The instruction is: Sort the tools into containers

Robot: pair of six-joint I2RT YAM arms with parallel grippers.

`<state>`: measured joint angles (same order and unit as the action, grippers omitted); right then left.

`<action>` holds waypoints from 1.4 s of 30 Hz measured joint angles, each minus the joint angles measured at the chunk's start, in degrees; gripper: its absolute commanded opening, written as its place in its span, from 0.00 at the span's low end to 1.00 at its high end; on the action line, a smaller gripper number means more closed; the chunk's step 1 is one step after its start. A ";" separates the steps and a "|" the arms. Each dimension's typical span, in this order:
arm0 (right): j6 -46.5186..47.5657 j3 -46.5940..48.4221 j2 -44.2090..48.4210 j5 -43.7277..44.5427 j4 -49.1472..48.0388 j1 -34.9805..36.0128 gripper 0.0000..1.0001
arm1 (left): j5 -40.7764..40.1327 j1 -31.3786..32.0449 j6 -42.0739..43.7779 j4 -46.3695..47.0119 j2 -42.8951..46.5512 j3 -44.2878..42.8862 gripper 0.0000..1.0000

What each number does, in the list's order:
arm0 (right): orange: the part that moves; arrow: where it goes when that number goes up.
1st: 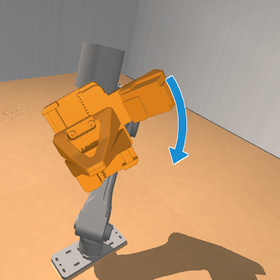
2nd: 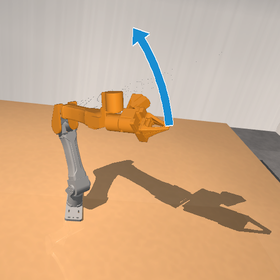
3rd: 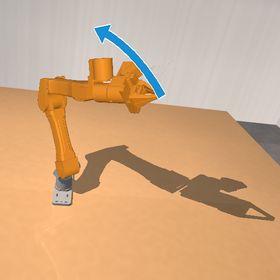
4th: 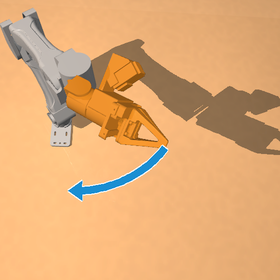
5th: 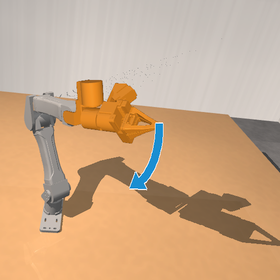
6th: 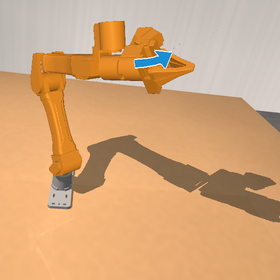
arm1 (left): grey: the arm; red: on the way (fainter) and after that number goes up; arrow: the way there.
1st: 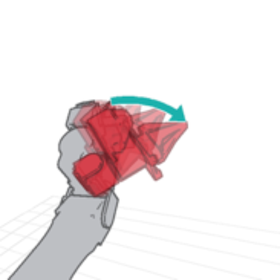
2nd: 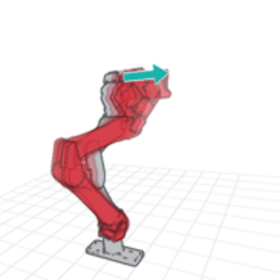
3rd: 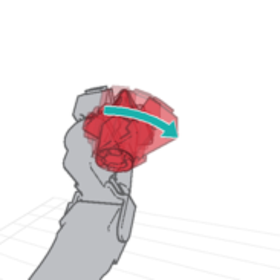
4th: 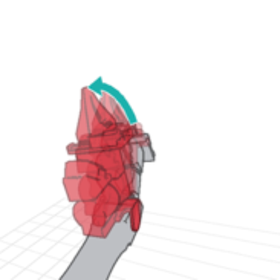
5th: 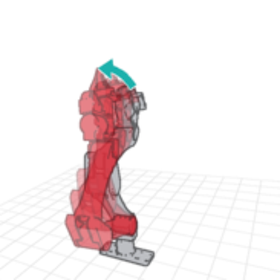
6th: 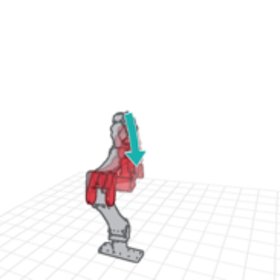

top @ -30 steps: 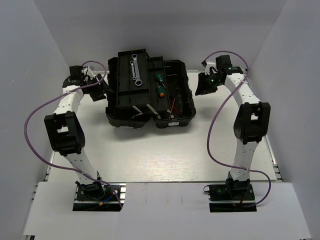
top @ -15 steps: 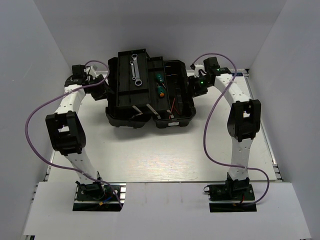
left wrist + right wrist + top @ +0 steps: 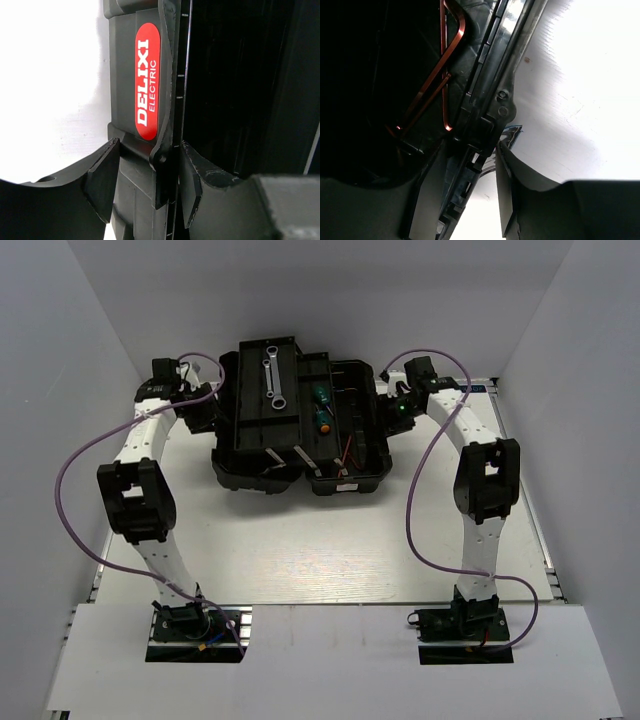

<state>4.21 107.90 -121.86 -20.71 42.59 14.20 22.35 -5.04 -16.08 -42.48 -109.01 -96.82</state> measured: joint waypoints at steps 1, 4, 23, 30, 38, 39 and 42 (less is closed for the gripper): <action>0.13 0.02 0.00 -0.07 0.13 -0.07 0.00 | -0.42 0.28 0.00 -0.63 -0.39 -1.01 0.00; 0.59 0.46 -0.04 0.02 0.94 -0.11 0.00 | -2.08 1.40 0.13 -1.99 -1.53 -4.31 0.00; 0.74 3.87 -0.98 3.72 7.19 -0.20 0.00 | -16.17 11.41 1.57 -8.35 -3.96 -19.85 0.00; 0.74 4.37 -1.01 4.81 8.52 -0.20 0.00 | -19.91 15.65 1.64 -9.51 -3.96 -25.49 0.00; 0.74 4.96 -1.14 5.70 10.12 -0.20 0.00 | -22.12 18.93 1.62 -8.11 -3.96 -27.76 0.00; 0.74 5.07 -1.18 5.81 10.32 -0.20 0.00 | -22.21 19.19 1.62 -7.96 -3.96 -27.89 0.00; 0.72 5.35 -1.27 6.08 10.95 -0.20 0.00 | -22.93 20.24 1.42 -6.95 -3.96 -28.22 0.00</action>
<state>4.93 113.25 -123.13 -14.63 53.54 14.00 -0.58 15.20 -14.66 -49.43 -112.97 -125.03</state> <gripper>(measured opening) 0.459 0.574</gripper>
